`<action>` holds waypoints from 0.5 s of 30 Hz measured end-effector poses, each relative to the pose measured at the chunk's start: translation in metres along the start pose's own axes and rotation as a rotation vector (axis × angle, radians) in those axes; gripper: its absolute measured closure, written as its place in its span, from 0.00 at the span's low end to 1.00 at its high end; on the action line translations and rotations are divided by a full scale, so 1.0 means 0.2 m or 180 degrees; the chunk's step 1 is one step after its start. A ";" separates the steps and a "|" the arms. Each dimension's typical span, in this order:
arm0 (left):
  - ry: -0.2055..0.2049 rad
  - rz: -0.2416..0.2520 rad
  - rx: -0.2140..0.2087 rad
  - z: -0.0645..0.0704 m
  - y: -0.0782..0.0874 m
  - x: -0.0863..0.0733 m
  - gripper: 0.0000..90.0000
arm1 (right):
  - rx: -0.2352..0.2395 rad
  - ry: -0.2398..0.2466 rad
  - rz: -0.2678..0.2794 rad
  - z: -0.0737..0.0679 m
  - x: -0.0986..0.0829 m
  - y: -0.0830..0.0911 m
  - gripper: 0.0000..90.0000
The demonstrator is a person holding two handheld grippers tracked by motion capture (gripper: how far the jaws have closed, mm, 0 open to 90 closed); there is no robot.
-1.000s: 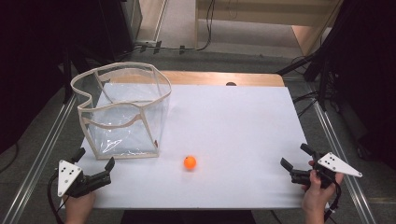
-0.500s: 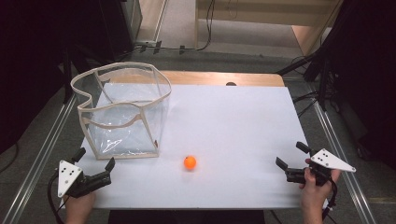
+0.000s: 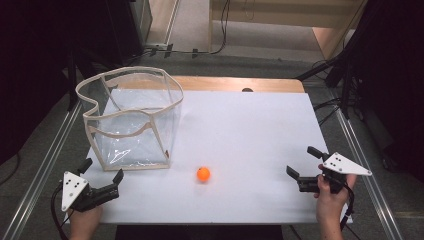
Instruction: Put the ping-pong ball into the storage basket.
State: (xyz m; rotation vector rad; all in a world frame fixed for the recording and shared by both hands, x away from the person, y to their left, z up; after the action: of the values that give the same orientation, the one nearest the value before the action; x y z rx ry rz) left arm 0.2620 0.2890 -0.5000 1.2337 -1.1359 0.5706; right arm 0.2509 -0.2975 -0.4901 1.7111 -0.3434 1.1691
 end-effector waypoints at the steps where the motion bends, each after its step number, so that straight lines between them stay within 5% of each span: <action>1: -0.0001 -0.0003 0.0002 0.00 0.00 0.00 0.00 | 0.0032 0.0035 -0.0012 -0.02 0.03 -0.01 0.00; 15: 0.0016 -0.0028 0.0033 0.00 0.00 0.00 0.00 | 0.0205 0.0238 -0.0075 -0.11 0.16 -0.08 0.00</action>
State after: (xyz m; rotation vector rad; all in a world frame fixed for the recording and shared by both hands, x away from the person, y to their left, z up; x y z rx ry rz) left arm 0.2626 0.2888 -0.5003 1.2448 -1.1241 0.5735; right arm 0.2660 -0.2620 -0.4718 1.7174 -0.2414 1.2350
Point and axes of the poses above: each handheld gripper's, and its own axes: y roughly backward along the jaws, x roughly out of its top, z roughly to its right, the point moved 5 cm from there along -y, roughly forward along the jaws, and after that the axes turned 14 degrees about -z, right-handed, at the moved point
